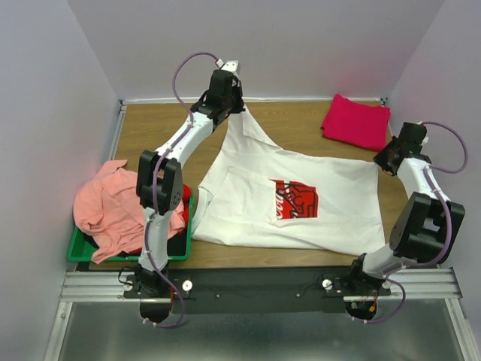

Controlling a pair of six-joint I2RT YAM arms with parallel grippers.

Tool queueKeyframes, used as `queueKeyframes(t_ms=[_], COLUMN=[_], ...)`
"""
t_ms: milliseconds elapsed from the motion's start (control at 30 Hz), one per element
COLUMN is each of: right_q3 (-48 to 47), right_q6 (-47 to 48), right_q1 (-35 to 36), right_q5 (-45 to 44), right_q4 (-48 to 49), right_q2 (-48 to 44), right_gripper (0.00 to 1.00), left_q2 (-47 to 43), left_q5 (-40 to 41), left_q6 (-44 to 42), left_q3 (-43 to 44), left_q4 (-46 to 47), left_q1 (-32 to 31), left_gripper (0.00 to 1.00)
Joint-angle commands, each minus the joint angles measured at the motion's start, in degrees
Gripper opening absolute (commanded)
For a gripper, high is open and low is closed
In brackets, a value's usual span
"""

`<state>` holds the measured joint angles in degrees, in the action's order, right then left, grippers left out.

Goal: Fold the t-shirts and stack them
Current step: Fold the tshirt

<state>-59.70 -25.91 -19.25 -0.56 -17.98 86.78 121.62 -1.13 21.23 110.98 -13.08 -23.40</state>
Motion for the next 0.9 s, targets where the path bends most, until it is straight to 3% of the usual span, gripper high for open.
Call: queueKeyframes(t_ms=[0, 267, 400, 500, 633, 867], right_q3=[-5.41, -13.32, -13.52, -10.54, -5.61, 1.69], right_q6=[0.24, 1.56, 2.36, 2.53, 2.88, 1.92], right_q1=[1.49, 4.13, 4.30, 4.30, 4.30, 4.30], right_q5=[0.82, -1.46, -2.16, -4.44, -8.40, -11.83], right_q4=[0.84, 1.37, 1.37, 1.45, 1.45, 1.54], right_q2=[3.83, 10.15, 10.60, 8.32, 4.46, -2.31], right_gripper=[0.00, 0.01, 0.01, 0.00, 0.00, 0.00], left_q2=[6.77, 12.85, 10.31, 2.78, -8.31, -24.49], left_q5=[-3.26, -7.57, -8.10, -7.05, -7.75, -7.57], left_q6=[-3.30, -5.50, -6.47, -5.42, -2.26, 1.35], left_q3=[9.85, 20.50, 18.94, 7.27, -15.19, -38.45], left_q4=[-6.50, -6.61, -7.14, -4.68, 3.93, 11.05], left_q1=[1.95, 5.03, 5.20, 5.20, 4.85, 3.18], left_gripper=[0.00, 0.00, 0.00, 0.00, 0.00, 0.00])
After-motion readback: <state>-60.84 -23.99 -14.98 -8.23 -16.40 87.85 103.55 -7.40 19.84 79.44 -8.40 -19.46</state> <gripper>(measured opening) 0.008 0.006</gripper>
